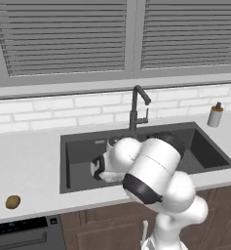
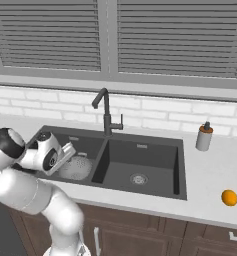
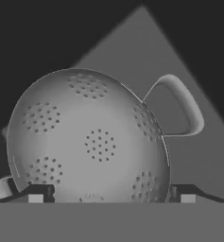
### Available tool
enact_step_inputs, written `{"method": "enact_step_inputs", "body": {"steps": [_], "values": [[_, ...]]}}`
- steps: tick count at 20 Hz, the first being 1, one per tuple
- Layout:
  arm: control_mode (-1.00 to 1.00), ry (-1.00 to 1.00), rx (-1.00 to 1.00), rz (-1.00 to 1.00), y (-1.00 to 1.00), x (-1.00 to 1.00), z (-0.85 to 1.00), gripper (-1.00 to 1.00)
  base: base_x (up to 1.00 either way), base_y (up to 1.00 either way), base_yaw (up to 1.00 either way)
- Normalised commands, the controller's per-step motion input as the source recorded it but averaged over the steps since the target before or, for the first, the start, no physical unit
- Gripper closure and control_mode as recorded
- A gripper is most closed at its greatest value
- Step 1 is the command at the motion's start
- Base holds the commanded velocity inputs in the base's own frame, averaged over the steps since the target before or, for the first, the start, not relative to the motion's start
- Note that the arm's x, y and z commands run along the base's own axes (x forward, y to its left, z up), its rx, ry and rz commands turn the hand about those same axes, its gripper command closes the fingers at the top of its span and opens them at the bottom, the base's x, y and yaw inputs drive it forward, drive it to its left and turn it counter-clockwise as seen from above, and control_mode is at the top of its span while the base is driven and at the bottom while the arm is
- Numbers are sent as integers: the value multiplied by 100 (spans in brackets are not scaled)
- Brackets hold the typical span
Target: Put the colander in the sink, put the kiwi, orange in the colander, and turn on the sink faucet and pour water over the colander.
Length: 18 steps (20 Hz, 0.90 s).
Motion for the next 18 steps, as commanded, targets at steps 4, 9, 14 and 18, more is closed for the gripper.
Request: {"method": "enact_step_inputs", "body": {"steps": [4, 9, 14, 18], "values": [[-100, -1, 0, -13, 58, 0, 97, -100, 0, 0, 0], [-100, 1, 0, -9, 55, -12, 100, -100, 0, 0, 0], [-100, 21, 0, 0, 54, -7, 100, -100, 0, 0, 0], [-100, 30, -3, 23, 56, -31, 74, -100, 0, 0, 0]]}}
